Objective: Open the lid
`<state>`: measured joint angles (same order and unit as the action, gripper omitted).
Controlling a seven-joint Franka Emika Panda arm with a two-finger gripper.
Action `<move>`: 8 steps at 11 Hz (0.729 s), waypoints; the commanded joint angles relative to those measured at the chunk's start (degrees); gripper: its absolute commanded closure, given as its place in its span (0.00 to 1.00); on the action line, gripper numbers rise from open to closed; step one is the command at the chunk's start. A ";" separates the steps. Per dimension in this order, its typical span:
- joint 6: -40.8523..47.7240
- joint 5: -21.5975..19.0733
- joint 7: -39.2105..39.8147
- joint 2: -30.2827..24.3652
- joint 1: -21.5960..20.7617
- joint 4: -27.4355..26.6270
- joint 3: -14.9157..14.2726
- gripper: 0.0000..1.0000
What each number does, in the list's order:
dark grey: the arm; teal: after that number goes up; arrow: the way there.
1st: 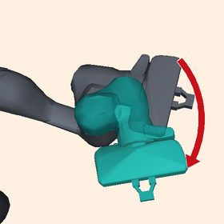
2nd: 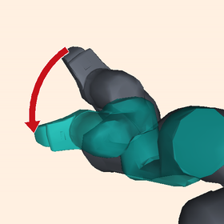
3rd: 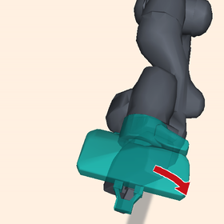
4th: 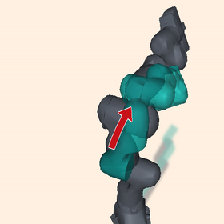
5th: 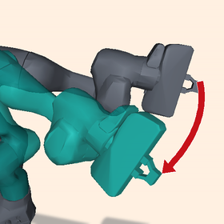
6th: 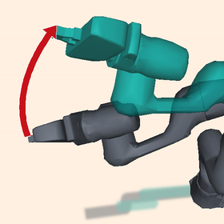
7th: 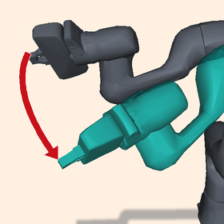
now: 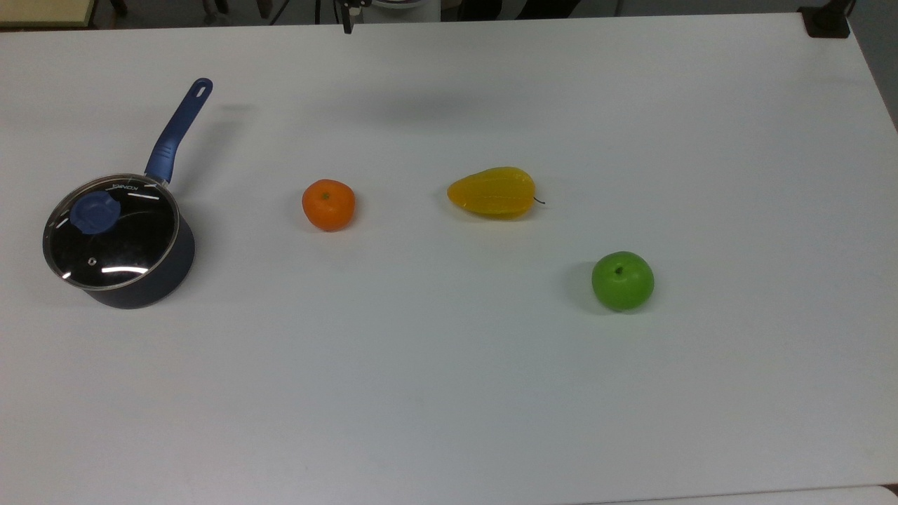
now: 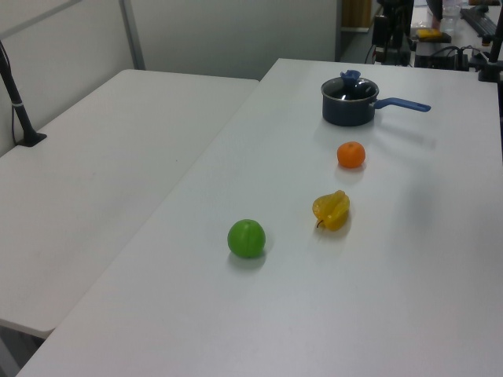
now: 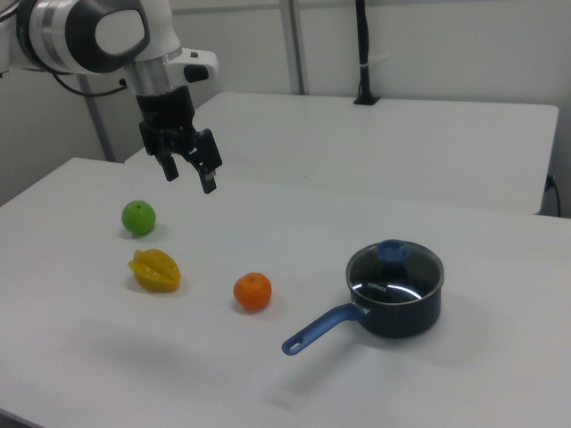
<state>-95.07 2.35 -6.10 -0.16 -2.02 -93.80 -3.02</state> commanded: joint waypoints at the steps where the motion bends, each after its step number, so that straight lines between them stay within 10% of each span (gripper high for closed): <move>1: -0.38 -1.03 1.44 0.34 0.26 0.55 -0.32 0.00; 8: -14.32 -0.77 6.54 8.06 12.72 2.13 -0.32 0.00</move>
<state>-103.85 2.35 -1.15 3.97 7.44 -92.84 -3.29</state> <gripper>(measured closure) 0.000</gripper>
